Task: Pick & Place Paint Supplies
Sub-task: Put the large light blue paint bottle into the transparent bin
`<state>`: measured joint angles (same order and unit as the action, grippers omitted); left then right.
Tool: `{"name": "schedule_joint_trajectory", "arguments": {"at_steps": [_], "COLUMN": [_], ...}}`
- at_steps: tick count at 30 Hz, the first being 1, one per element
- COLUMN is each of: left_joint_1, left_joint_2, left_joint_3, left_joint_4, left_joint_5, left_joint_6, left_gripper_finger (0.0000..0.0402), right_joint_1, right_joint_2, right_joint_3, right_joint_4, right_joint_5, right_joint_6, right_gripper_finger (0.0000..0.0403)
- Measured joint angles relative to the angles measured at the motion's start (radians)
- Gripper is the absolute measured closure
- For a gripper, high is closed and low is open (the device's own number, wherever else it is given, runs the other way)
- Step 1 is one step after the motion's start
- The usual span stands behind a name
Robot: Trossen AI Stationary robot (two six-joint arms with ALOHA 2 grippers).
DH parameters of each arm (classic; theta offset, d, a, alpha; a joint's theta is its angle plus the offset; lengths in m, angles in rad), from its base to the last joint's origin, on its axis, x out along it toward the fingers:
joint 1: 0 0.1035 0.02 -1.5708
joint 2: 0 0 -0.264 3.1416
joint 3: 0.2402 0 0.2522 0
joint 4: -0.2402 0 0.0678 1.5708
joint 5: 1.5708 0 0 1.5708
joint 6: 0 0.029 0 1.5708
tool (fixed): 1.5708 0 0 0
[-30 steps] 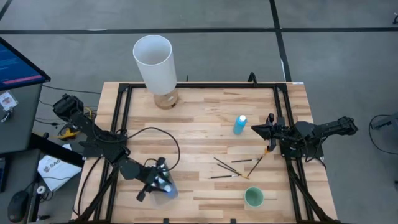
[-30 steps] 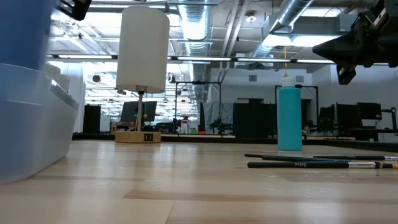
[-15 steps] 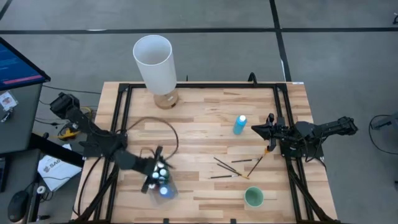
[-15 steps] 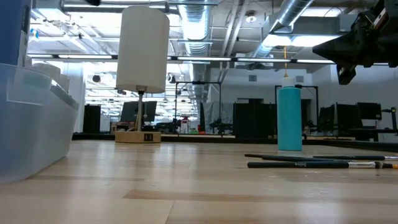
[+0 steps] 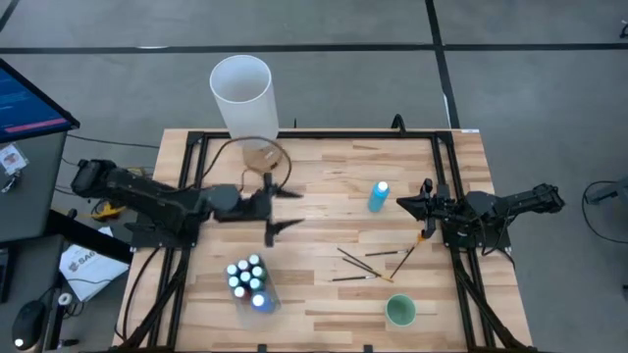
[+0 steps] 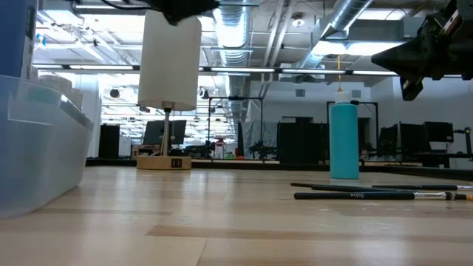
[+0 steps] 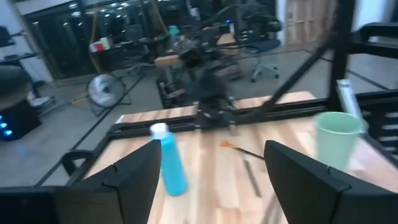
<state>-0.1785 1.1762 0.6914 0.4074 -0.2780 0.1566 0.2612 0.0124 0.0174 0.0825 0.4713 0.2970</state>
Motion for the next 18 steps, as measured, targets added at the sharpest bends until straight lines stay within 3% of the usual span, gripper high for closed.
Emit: {"name": "schedule_joint_trajectory", "arguments": {"at_steps": [7, 18], "left_joint_1": [0.151, 0.232], "left_joint_2": [0.177, 0.509], "left_joint_3": [0.124, 0.403], "left_joint_4": [0.064, 0.087], "left_joint_5": [0.113, 0.160], "left_joint_6": [0.002, 0.030], "left_gripper_finger": [0.0130, 0.0130], "right_joint_1": [0.000, 0.000], "right_joint_2": [0.000, 0.000], "right_joint_3": [0.000, 0.000], "right_joint_4": [0.000, 0.000], "right_joint_5": [0.000, 0.000], "right_joint_6": [0.000, 0.000], "right_gripper_finger": [0.0394, 0.0394]}}
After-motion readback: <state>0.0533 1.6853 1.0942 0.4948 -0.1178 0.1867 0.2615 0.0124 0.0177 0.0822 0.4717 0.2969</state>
